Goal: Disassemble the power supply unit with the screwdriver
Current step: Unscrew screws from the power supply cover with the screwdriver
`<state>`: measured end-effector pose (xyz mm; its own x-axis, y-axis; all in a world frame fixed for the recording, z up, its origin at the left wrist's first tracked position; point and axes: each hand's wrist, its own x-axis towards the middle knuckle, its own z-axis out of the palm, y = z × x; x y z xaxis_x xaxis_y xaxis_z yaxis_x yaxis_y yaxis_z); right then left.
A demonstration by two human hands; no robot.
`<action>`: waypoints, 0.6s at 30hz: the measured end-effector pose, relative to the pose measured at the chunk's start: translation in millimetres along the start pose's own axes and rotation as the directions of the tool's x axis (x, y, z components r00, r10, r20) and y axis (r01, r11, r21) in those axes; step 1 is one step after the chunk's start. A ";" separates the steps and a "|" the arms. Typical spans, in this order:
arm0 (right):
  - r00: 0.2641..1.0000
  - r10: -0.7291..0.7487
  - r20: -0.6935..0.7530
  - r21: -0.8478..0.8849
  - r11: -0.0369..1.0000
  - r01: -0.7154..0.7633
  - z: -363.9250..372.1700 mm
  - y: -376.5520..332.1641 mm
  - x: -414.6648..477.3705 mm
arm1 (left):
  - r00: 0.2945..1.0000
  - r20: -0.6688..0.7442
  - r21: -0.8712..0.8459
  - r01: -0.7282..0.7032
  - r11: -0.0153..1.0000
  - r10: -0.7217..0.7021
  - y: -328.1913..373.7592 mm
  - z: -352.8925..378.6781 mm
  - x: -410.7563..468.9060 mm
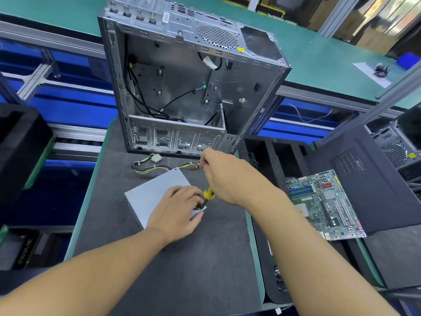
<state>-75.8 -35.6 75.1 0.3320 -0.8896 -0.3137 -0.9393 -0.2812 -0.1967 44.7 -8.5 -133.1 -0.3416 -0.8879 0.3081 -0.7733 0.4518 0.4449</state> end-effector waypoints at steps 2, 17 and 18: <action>0.996 -0.022 0.091 0.042 0.999 0.018 -2.6 2.6 0.2 | 1.000 -0.005 0.004 -0.001 1.000 0.001 0.4 -0.6 0.0; 0.984 0.019 0.176 0.020 1.000 -0.023 -5.8 6.5 -2.3 | 1.000 -0.006 0.014 0.011 1.000 -0.011 3.5 -2.0 1.1; 0.987 0.037 0.155 -0.005 0.999 -0.037 -4.9 6.4 -2.6 | 1.000 -0.007 0.019 0.006 1.000 -0.006 3.9 -2.0 1.5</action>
<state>-83.1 -36.8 79.3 0.3063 -0.8328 -0.4612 -0.9513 -0.2498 -0.1807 42.2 -7.9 -129.2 -0.3332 -0.8899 0.3116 -0.7854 0.4448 0.4305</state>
